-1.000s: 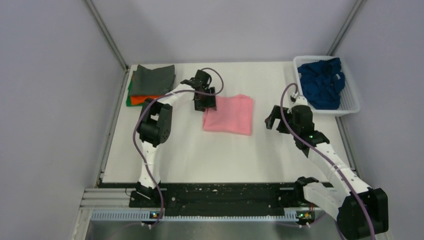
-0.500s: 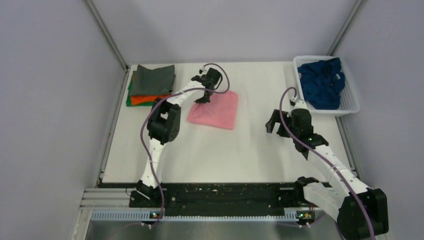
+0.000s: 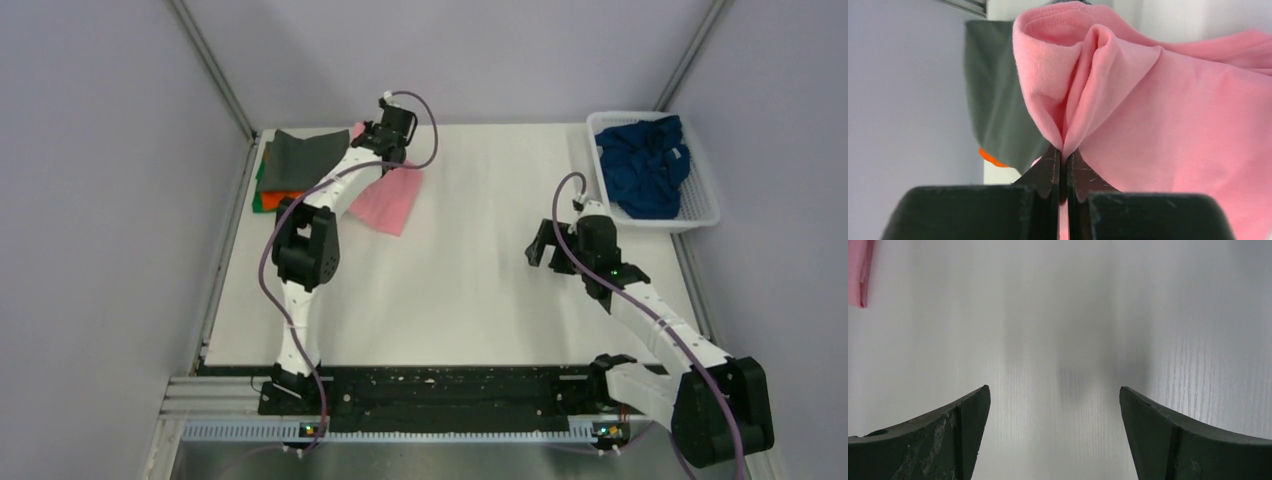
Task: Fold and stack the t-shirts
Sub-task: Put the neatly folded tshirt into the corner of the board with the left arm
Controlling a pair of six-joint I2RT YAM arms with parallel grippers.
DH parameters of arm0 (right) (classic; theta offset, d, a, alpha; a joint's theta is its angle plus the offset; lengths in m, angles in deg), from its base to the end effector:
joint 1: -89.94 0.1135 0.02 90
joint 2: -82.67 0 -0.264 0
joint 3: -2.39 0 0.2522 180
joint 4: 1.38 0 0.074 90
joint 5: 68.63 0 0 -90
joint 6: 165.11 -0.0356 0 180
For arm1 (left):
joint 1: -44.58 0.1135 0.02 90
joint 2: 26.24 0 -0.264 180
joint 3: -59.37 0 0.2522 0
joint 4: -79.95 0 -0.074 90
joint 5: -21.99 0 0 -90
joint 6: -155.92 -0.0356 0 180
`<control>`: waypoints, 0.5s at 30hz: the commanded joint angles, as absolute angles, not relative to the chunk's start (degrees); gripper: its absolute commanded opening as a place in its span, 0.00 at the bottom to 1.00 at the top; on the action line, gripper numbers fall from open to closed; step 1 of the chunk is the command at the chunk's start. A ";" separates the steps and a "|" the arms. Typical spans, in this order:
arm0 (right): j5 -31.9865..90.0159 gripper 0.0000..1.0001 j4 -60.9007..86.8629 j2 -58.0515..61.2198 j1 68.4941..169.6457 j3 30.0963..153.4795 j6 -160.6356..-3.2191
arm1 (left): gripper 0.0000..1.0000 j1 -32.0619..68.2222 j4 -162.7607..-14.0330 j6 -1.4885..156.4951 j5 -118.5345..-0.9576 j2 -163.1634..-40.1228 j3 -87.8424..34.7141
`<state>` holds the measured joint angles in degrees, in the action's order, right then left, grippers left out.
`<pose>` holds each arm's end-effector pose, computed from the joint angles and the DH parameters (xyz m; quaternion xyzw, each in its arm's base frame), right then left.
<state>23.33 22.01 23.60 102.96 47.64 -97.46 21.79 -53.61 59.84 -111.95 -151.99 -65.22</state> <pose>0.2106 0.0500 0.2134 0.0653 0.8933 0.1496 0.4188 0.4646 -0.1684 0.2491 0.0845 0.8710 0.2964 0.3825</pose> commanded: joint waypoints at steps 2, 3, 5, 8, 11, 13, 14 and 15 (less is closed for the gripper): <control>24.89 0.99 19.46 22.32 102.77 48.24 -98.38 | 0.00 23.97 -62.97 50.97 -115.49 -145.97 -68.83; 24.91 0.99 19.31 22.15 102.77 48.16 -98.39 | 0.00 24.28 -63.42 49.90 -115.58 -146.01 -69.40; 24.91 0.99 19.16 21.87 102.76 48.04 -98.49 | 0.00 24.78 -63.53 48.22 -115.63 -146.16 -71.17; 24.61 0.99 19.00 21.35 102.74 47.89 -98.50 | 0.00 25.25 -61.16 48.24 -114.15 -146.17 -75.08; 24.36 0.99 18.98 20.64 102.73 47.99 -98.56 | 0.00 25.52 -55.59 50.98 -110.62 -145.83 -79.72; 24.08 0.99 19.34 20.44 102.73 48.14 -98.57 | 0.00 25.51 -54.57 51.59 -109.42 -144.87 -80.70; 23.98 0.99 19.48 20.36 102.73 48.23 -98.53 | 0.00 25.51 -54.62 51.78 -109.26 -144.44 -80.82; 23.74 0.99 19.66 20.45 102.77 48.23 -98.50 | 0.00 25.55 -54.56 51.85 -109.17 -143.98 -80.97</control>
